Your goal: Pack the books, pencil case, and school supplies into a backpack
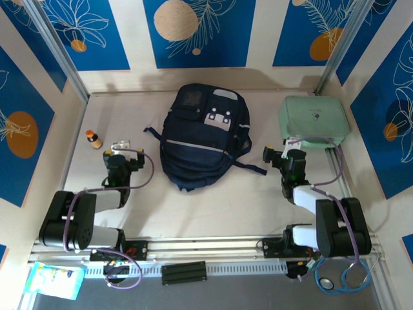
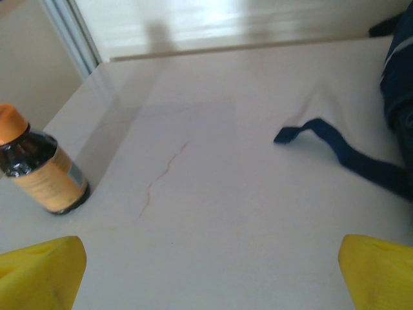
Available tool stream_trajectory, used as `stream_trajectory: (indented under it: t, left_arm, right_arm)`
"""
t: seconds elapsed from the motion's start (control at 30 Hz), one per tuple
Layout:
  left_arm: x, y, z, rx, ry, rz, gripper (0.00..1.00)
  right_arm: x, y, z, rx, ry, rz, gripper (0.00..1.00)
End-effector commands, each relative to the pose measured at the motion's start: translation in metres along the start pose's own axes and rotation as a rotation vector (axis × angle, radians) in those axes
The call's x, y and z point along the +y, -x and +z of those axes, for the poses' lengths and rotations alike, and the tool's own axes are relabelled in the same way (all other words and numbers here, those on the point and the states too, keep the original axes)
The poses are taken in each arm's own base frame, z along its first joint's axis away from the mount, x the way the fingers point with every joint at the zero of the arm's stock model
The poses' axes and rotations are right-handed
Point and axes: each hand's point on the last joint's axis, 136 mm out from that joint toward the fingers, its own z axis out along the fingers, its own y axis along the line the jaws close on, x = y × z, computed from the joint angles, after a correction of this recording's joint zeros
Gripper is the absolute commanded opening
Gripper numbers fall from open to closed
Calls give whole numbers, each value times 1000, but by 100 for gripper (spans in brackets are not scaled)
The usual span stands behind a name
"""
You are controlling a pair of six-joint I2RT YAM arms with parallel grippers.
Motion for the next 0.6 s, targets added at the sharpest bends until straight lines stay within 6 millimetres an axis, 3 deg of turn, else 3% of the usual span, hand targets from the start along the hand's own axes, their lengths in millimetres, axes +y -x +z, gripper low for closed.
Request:
stream_trajectory:
  t: [0.0,0.33,0.57]
  left_arm:
    - [-9,12,3,-71,-90,-43,99]
    - [-3,-6,15,-66,-32,-56,100]
    - [-14,-7,28,13,-39,1,100]
  right_arm:
    - [20,27,5,-98,124,-32,99]
    - [29,8,32,-78,102,-82,99]
    - [17,7,38,-24,85,-21,99]
